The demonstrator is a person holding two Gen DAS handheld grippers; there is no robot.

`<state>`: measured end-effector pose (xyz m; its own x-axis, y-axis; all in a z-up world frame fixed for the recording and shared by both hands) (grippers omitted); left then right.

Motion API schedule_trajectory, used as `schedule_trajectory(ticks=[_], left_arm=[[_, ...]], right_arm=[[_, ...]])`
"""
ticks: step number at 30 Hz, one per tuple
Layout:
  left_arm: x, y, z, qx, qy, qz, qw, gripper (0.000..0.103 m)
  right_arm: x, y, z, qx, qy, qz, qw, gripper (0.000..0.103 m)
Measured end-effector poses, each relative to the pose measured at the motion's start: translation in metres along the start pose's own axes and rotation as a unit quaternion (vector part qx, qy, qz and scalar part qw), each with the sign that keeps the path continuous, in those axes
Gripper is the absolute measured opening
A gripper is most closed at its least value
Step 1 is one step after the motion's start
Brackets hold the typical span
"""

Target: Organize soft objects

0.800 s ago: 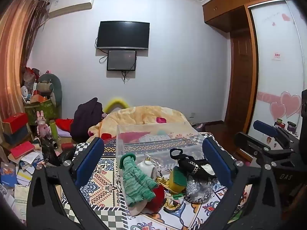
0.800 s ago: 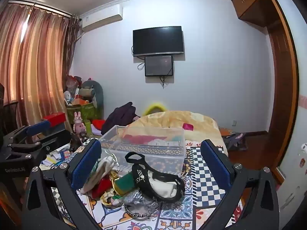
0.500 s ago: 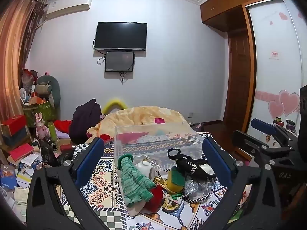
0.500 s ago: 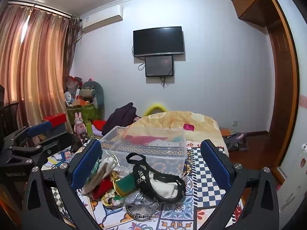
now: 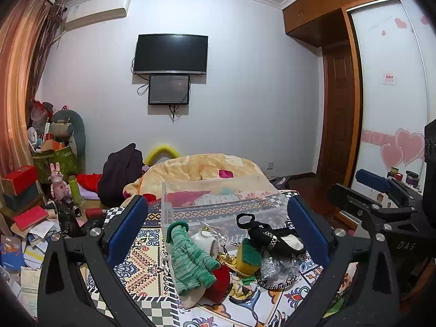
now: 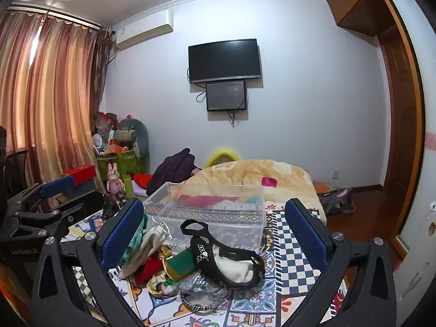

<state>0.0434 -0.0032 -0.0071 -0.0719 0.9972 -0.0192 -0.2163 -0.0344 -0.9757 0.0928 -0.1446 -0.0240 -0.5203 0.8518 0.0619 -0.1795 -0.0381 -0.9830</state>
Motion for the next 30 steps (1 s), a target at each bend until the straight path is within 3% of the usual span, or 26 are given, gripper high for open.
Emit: schedule_trajectory(ticks=[30], left_arm=[[-0.0036, -0.0028, 0.0034, -0.008, -0.004, -0.005, 1.0000, 0.103]], right_arm=[[0.0007, -0.0050, 0.0022, -0.006, 0.000, -0.003, 1.000, 0.103]])
Point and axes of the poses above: each gripper's, at about its wrist camera, not at the fingertips, and z roughly against the way its jaws point, x to its left, y to its underside, the point moved 5 cm from there along -z, roughly the way its jaws point, and after that the axes turned 5 degrees about -y, right-handed, at the moved point
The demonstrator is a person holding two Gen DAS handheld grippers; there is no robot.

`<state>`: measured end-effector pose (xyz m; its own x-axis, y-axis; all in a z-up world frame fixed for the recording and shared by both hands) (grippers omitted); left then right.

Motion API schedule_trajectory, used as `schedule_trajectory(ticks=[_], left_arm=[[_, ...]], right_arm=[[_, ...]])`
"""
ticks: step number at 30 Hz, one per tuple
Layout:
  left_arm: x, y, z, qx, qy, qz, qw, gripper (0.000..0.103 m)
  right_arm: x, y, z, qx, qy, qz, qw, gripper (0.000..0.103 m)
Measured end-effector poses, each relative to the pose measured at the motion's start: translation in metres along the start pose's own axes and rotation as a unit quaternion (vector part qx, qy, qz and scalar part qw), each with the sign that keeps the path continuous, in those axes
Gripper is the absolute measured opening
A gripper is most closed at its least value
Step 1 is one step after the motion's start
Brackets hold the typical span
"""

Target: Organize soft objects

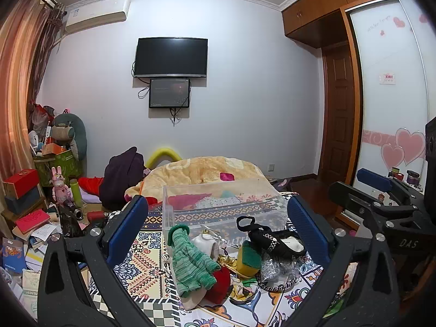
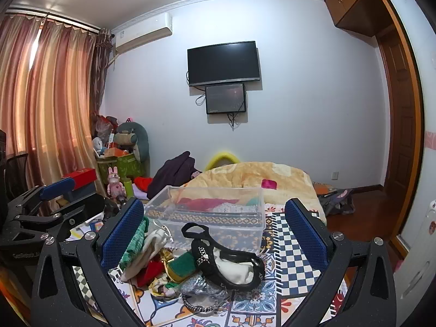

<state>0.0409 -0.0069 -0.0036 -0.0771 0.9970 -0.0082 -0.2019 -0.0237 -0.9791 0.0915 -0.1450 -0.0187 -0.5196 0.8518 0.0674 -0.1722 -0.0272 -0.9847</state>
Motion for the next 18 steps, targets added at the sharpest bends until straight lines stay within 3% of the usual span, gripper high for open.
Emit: schedule_trajectory(ticks=[18], left_arm=[[0.0000, -0.0007, 0.0009, 0.000, 0.001, 0.001, 1.0000, 0.103]], right_arm=[[-0.0009, -0.0005, 0.0000, -0.002, -0.001, -0.003, 1.000, 0.103]])
Point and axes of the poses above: each gripper's, at about its wrist camera, not at the fingertips, and z roughly against the way its jaws point, x to its left, y to its underside, the point moved 5 cm from there along -z, roughly the way its jaws point, and after that the axes turned 5 degrees about -y, right-handed, at the moved point
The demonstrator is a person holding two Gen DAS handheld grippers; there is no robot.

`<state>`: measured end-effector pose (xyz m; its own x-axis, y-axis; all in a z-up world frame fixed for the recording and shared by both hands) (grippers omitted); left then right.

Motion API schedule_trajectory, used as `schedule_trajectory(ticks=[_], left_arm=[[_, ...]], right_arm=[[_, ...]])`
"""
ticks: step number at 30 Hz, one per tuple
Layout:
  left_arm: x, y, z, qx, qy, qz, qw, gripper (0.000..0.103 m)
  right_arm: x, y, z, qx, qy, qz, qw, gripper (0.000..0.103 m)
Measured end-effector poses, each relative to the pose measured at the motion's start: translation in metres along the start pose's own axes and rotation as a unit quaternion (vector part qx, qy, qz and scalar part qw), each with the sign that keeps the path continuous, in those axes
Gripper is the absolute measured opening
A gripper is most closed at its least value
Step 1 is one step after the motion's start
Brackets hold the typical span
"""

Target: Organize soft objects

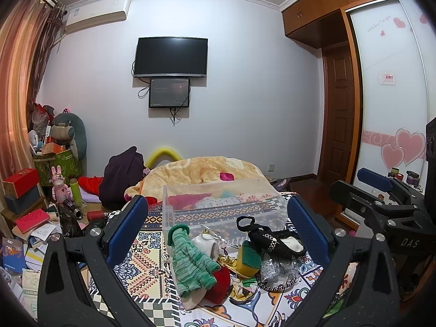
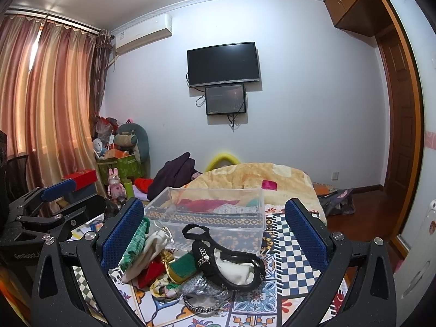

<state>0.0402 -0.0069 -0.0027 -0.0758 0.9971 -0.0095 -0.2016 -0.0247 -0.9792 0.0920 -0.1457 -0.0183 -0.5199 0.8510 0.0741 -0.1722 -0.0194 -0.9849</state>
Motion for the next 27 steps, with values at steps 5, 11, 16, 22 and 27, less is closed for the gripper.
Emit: schedule_trajectory(ticks=[5, 11, 16, 22, 27], left_arm=[[0.000, 0.000, 0.000, 0.002, 0.000, 0.000, 1.0000, 0.103], [-0.001, 0.004, -0.007, 0.016, -0.001, -0.004, 0.9999, 0.103], [-0.002, 0.012, -0.017, 0.038, -0.004, -0.012, 0.9992, 0.103], [0.001, 0.026, -0.034, 0.070, -0.004, -0.010, 0.9975, 0.103], [0.006, 0.040, -0.048, 0.094, -0.006, -0.002, 0.9956, 0.103]], right_arm=[[0.000, 0.001, 0.001, 0.000, 0.000, -0.001, 1.000, 0.103], [0.000, 0.003, 0.000, 0.003, -0.001, -0.001, 1.000, 0.103], [-0.007, 0.009, -0.009, 0.023, -0.002, -0.007, 1.000, 0.103], [-0.017, 0.027, -0.026, 0.065, -0.001, -0.025, 0.998, 0.103], [-0.031, 0.042, -0.035, 0.093, -0.002, -0.049, 0.994, 0.103]])
Point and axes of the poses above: each gripper's, at about its wrist camera, not at the fingertips, and z roughly against the way its jaws point, x to its left, y to its underside, the point moved 5 cm from there along -z, roughly the way its jaws point, and after that the axes turned 5 degrees about -y, right-handed, at the moved point
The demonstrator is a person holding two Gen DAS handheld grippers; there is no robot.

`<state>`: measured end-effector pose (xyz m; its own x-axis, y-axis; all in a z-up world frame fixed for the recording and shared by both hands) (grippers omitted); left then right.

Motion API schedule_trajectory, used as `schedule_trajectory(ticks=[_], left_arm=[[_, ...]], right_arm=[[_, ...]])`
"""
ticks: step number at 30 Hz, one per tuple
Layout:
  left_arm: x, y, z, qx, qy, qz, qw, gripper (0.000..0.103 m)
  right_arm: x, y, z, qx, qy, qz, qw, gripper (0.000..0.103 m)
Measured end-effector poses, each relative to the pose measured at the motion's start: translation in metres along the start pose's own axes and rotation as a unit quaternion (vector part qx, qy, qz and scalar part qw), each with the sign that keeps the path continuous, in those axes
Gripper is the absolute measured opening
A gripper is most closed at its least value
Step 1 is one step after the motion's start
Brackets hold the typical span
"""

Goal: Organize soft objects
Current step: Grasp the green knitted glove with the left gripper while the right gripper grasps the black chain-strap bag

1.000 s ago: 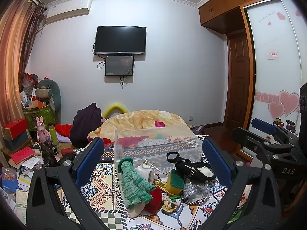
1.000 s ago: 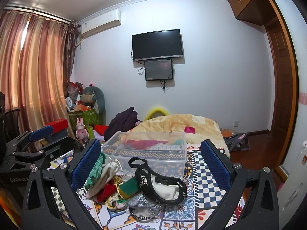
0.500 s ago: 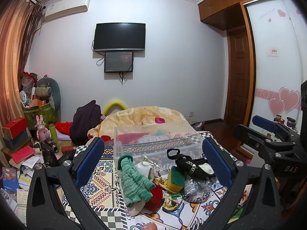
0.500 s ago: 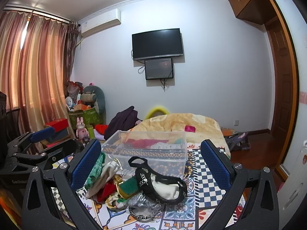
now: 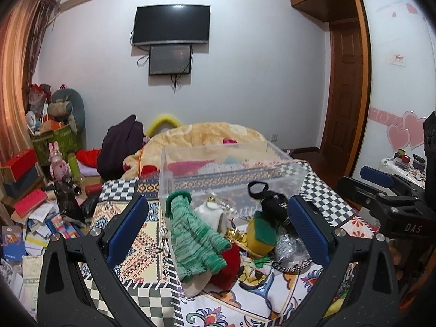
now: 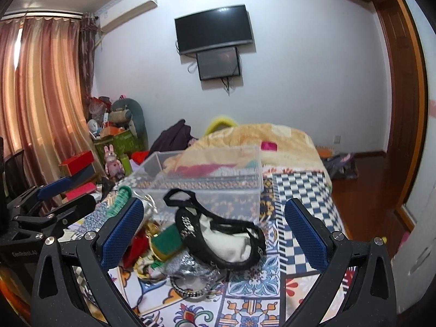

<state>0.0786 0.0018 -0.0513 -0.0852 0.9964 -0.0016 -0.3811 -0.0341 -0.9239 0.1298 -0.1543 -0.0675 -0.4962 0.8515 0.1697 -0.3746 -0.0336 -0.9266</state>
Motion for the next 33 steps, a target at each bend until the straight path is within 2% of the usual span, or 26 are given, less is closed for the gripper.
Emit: schedule_trajectory(ticks=[10, 13, 15, 17, 25, 26, 28, 32, 33], left_arm=[[0.019, 0.017, -0.040, 0.051, -0.002, 0.012, 0.9987, 0.103], [0.022, 0.016, -0.049, 0.056, -0.002, 0.013, 0.9983, 0.099], [0.025, 0.018, -0.054, 0.068, 0.011, 0.024, 0.9973, 0.090], [0.027, 0.023, -0.060, 0.081, 0.022, 0.035, 0.9958, 0.086], [0.030, 0.040, -0.059, 0.085, 0.029, 0.032, 0.9955, 0.077], [0.031, 0.041, -0.059, 0.088, 0.032, 0.036, 0.9950, 0.074], [0.031, 0.043, -0.061, 0.096, 0.040, 0.042, 0.9937, 0.068], [0.032, 0.046, -0.061, 0.105, 0.048, 0.049, 0.9921, 0.057], [0.031, 0.047, -0.060, 0.105, 0.052, 0.048, 0.9919, 0.053]], right_arm=[[-0.017, 0.019, -0.021, 0.048, 0.005, -0.003, 0.999, 0.103], [-0.017, 0.020, -0.029, 0.058, -0.001, 0.003, 0.998, 0.097], [-0.017, 0.021, -0.034, 0.066, -0.007, 0.006, 0.998, 0.095], [-0.016, 0.023, -0.039, 0.076, -0.014, 0.006, 0.997, 0.091], [0.002, 0.035, -0.062, 0.116, -0.062, 0.017, 0.991, 0.069], [0.005, 0.037, -0.065, 0.121, -0.065, 0.022, 0.990, 0.066], [0.007, 0.039, -0.071, 0.131, -0.066, 0.024, 0.989, 0.051], [0.006, 0.040, -0.074, 0.137, -0.073, 0.015, 0.988, 0.042], [0.005, 0.040, -0.073, 0.134, -0.076, 0.011, 0.988, 0.037]])
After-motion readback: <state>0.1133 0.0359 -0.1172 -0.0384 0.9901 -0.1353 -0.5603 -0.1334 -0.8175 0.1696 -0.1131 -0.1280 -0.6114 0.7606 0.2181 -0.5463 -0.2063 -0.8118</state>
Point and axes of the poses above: each gripper's, at about its wrist camera, not at the fingertips, and z roughly against the way its jaws point, x to its left, y to its underside, the point moved 5 cm from there along -z, roughly the way its jaws point, and after that the axes turned 5 degrees about -y, right-handed, at the moved point
